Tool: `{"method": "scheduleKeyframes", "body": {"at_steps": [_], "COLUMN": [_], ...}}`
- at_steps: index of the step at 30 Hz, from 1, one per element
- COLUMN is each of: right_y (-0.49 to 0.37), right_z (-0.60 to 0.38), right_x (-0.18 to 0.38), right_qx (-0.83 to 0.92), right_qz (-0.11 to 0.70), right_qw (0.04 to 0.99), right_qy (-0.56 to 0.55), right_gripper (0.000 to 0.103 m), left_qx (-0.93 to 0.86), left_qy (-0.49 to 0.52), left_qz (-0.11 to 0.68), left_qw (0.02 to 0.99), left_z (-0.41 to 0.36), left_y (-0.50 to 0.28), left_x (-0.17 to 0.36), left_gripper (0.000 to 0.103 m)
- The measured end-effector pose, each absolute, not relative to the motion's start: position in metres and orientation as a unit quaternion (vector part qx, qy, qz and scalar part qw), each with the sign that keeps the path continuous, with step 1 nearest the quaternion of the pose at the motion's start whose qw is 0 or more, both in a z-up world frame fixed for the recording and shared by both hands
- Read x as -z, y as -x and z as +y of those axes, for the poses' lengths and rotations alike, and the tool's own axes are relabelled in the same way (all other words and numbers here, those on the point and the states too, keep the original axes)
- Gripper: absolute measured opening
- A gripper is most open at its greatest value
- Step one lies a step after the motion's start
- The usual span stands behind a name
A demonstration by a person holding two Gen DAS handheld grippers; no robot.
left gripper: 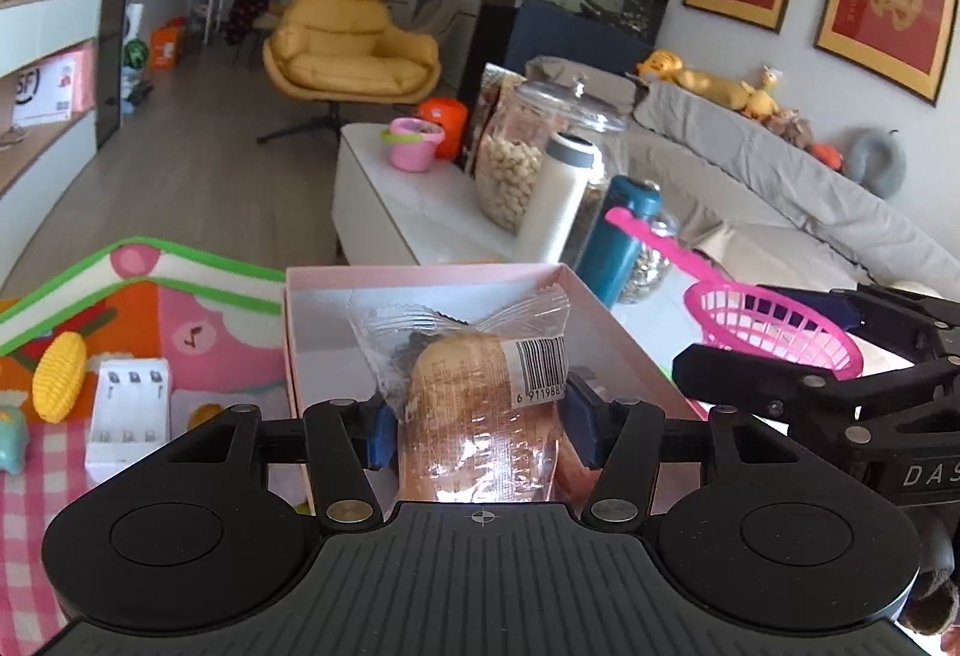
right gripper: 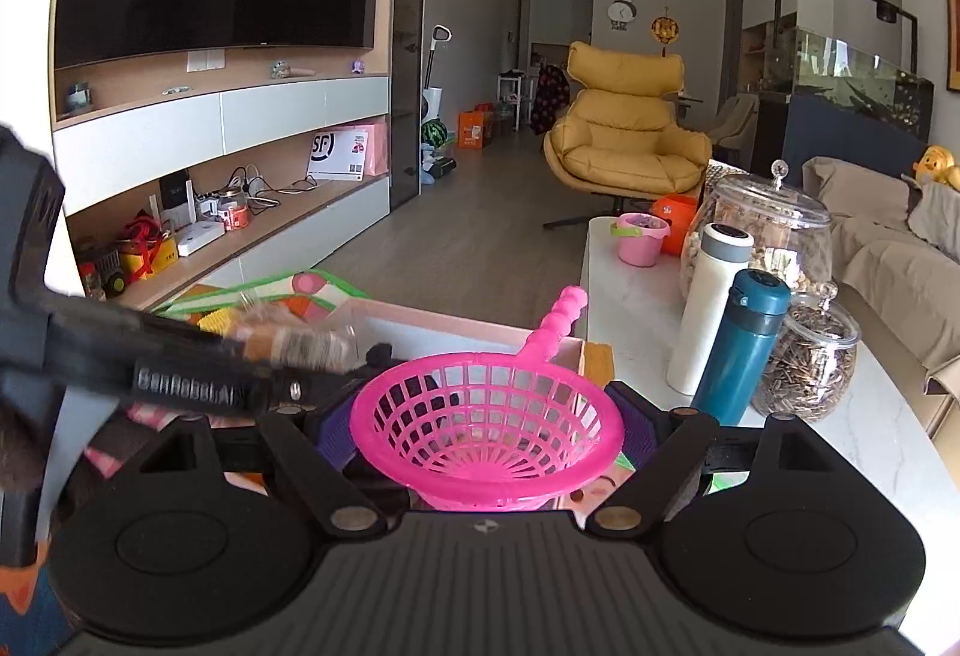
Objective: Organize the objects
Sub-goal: 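Carry the bread with the left gripper while the right carries the basket to the box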
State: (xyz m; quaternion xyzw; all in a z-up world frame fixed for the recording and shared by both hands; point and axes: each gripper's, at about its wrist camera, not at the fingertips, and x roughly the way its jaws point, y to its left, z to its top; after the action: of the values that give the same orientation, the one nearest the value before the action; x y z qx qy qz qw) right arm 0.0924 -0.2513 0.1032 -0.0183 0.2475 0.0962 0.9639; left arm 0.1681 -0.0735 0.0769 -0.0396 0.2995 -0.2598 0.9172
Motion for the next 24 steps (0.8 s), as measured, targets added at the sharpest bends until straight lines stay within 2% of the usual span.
{"method": "scheduleKeyframes", "body": {"at_steps": [6,11,16,21,24], "right_y": [-0.098,-0.068,-0.044,-0.034,-0.03], "right_z": [-0.254,-0.254,-0.257,-0.254,-0.254], "right_x": [-0.083,-0.064,-0.051,-0.04,-0.029], "right_qx": [-0.097,-0.081,-0.078,-0.085,-0.085], "right_qz": [0.275,0.273,0.267,0.275,0.281], "right_qw": [0.957,0.958,0.96,0.958,0.956], "right_qy": [-0.004,0.025,0.021,0.005,-0.007], "right_gripper": [0.086,0.09,0.092,0.095,0.096], "left_qx": [0.264,0.311,0.356,0.276,0.254], "left_qy": [0.104,0.087,0.124,0.015,0.044], "left_qz": [0.271,0.322,0.357,0.353,0.32], "left_qw": [0.92,0.89,0.854,0.894,0.912], "left_z": [-0.055,-0.064,-0.065,-0.09,-0.082], "left_y": [-0.185,-0.194,-0.195,-0.192,-0.191], "left_x": [-0.087,-0.084,-0.08,-0.073,-0.076], "left_gripper": [0.058,0.058,0.058,0.059,0.058]}}
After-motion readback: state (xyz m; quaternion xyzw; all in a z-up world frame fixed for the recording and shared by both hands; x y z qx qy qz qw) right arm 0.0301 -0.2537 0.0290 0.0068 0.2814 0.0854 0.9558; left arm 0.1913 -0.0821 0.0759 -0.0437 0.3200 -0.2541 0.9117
